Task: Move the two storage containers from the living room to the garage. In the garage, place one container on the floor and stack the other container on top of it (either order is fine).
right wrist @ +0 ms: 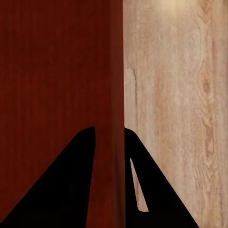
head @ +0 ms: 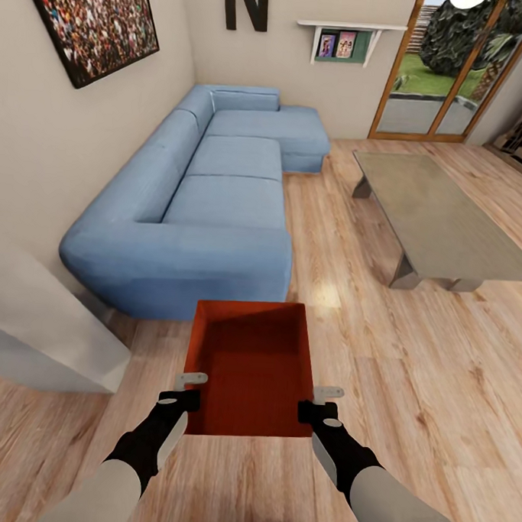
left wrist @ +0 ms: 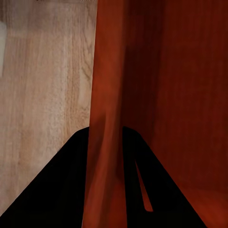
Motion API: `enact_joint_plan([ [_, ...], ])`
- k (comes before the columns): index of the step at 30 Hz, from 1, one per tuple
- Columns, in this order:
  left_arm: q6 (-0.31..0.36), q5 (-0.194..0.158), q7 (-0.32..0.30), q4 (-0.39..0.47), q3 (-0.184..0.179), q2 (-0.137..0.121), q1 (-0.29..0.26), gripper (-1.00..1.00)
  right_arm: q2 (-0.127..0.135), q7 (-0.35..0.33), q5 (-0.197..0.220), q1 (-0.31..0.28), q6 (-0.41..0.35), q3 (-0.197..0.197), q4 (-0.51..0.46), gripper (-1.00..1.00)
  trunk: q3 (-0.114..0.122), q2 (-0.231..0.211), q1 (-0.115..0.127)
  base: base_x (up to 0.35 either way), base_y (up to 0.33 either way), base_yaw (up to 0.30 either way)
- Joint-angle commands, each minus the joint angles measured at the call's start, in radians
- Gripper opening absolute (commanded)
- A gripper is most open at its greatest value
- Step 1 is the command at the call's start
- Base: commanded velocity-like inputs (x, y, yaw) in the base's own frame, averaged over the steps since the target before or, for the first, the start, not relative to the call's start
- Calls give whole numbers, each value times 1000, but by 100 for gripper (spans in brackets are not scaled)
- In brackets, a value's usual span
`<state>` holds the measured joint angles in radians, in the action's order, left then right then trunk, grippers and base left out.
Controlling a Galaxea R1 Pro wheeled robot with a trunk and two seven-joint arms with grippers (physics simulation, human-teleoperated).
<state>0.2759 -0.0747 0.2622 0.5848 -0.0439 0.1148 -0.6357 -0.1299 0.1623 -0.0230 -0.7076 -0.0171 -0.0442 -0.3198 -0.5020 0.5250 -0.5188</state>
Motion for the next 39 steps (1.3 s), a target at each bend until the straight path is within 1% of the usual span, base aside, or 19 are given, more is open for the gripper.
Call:
enact_joint_plan([
  [1, 10, 2, 14, 0, 1, -6, 1, -100, 1, 37, -16, -1, -1, 32, -38, -100, 1, 1, 0, 0, 0, 0],
  [32, 9, 3, 14, 0, 1, -9, 0, -100, 3, 37, -17, -1, -1, 32, -38, -100, 50, 1, 0, 0, 0, 0],
  [39, 9, 3, 14, 0, 1, -14, 0, -100, 3, 37, -17, -1, -1, 32, -39, -100, 62, 1, 0, 0, 0, 0],
])
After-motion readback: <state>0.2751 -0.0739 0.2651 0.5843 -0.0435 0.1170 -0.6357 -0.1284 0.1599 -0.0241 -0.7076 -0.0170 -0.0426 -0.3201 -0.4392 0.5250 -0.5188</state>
